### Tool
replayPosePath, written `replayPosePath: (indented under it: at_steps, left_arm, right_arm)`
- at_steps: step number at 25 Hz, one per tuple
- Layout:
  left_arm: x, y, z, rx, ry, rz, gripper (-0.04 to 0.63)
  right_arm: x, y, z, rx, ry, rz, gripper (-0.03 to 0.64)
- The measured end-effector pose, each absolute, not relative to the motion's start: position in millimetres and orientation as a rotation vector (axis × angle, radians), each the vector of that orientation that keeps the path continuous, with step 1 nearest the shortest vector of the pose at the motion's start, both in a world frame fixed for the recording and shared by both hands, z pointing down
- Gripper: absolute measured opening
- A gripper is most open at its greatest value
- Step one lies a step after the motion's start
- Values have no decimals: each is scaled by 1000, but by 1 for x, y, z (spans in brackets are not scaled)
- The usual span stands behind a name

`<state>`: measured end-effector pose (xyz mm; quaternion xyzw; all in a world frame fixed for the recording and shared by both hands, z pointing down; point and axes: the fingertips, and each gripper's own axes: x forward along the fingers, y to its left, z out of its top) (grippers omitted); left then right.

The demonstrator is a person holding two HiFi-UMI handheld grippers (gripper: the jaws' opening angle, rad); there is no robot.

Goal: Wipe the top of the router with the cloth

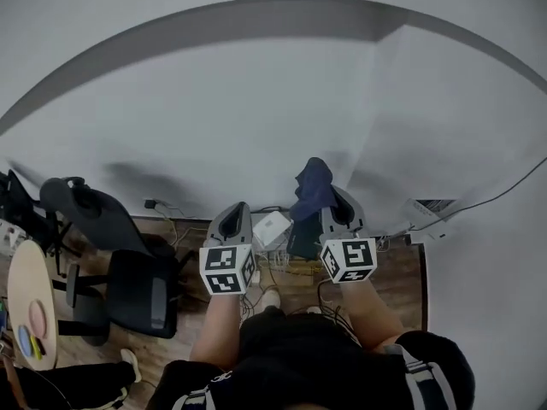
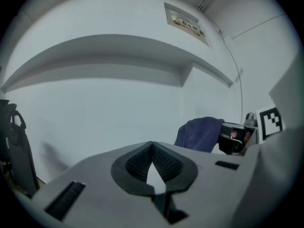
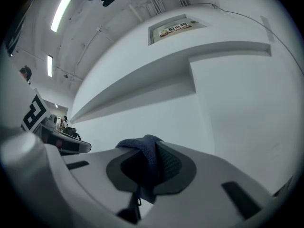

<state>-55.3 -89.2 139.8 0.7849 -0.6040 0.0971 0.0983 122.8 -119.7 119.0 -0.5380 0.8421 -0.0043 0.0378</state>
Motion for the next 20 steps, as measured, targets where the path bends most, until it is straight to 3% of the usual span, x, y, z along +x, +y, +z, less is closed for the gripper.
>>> replayPosePath:
  at_steps: [5,20]
  left_arm:
    - [-50,-95,96,2396,-1825,279,-1]
    - [-35,-127,98,2417,-1758,253,-2]
  right_arm:
    - [127,-128,85,-1626,2550,45,17]
    - [122,-150,75,-1600,2562,66,17]
